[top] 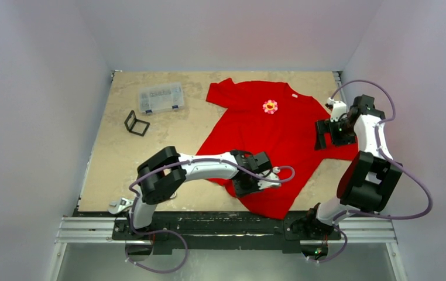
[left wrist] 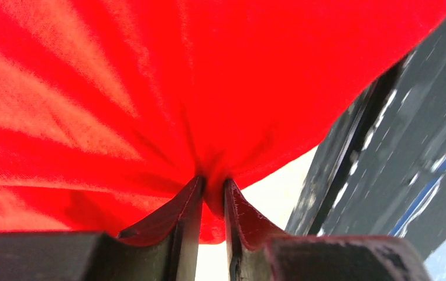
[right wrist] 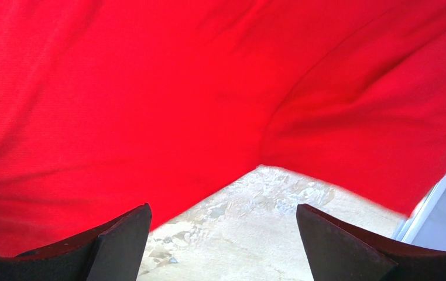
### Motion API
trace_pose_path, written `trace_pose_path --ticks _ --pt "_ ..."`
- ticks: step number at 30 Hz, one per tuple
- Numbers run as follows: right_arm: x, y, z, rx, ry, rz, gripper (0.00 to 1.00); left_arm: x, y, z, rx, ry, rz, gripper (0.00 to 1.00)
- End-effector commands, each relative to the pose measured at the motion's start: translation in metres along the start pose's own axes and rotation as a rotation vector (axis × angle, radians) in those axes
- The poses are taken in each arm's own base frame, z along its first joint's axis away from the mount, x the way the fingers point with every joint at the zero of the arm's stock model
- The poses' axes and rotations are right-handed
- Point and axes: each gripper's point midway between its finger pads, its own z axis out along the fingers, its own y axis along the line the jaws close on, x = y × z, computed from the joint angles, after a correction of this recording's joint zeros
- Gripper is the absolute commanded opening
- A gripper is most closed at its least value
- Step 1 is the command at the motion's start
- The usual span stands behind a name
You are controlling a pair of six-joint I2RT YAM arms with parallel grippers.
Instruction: Remove the brooch from the garment
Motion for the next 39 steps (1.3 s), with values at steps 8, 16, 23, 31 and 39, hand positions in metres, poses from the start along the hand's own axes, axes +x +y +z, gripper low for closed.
trace_pose_path --ticks 8,16,23,31,39 --pt "0.003 0.008 0.006 -0.065 0.001 -0.035 0.99 0.169 0.028 -0.052 0.058 0.396 0.084 0.17" --pt "-0.009 0.018 0.018 -0.12 -0.031 -0.021 0.99 0.248 0.048 -0.096 0.125 0.546 0.136 0.19" --pt "-0.063 0.062 0.037 -0.189 -0.109 -0.047 0.9 0.177 0.05 -0.153 0.163 0.133 -0.074 0.7" --pt "-0.151 0.131 0.029 -0.435 -0.289 0.042 0.75 0.069 0.098 -0.227 -0.105 -0.458 -0.359 0.85" --pt "-0.164 0.157 0.045 -0.487 -0.261 0.053 0.74 0.057 0.153 -0.268 -0.424 -0.805 -0.49 0.96"
